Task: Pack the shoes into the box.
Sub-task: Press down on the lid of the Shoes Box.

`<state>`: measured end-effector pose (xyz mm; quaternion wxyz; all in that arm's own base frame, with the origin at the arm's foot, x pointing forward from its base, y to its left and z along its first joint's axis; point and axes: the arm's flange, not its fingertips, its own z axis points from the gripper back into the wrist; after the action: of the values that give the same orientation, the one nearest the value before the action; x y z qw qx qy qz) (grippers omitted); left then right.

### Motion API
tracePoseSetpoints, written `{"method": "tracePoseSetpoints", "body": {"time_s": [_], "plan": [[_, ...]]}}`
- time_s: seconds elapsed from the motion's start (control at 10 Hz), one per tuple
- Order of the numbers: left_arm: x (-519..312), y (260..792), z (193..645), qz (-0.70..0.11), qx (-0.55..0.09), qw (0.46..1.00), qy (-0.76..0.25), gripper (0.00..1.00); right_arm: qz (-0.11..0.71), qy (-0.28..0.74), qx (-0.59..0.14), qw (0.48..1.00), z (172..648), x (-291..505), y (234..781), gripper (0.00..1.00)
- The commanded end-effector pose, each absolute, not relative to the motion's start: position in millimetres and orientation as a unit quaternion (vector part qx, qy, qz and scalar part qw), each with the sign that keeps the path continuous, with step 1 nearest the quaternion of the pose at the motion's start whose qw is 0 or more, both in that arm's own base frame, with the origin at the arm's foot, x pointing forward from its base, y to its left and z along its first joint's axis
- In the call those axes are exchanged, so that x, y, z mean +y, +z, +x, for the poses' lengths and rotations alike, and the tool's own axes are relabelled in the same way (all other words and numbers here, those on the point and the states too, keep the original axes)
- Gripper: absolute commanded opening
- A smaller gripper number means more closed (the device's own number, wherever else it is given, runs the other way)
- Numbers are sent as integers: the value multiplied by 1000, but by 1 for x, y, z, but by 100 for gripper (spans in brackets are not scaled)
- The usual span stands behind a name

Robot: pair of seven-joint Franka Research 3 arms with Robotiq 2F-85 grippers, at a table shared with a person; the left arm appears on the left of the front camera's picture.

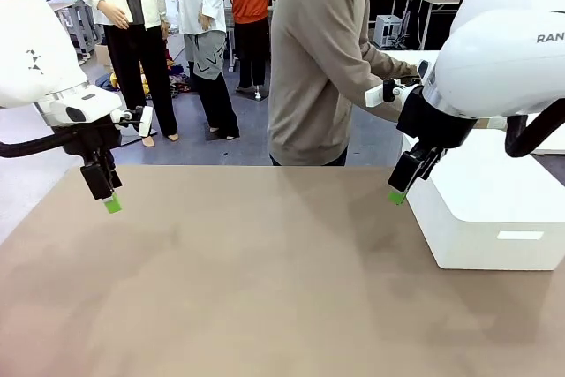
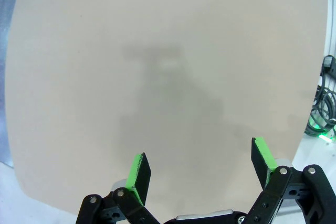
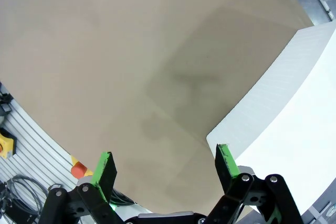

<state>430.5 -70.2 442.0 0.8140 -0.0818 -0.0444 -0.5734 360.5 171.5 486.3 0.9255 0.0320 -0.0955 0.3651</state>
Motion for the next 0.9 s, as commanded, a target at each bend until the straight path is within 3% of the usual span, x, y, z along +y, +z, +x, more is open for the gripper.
{"method": "tracePoseSetpoints", "body": {"time_s": [0.0,0.8], "plan": [[-69,443,430,-77,-44,816,-572,100,31,367,-93,925,360,171,488,100],[-69,443,430,-77,-44,816,-572,100,31,367,-93,925,360,171,488,100]]}}
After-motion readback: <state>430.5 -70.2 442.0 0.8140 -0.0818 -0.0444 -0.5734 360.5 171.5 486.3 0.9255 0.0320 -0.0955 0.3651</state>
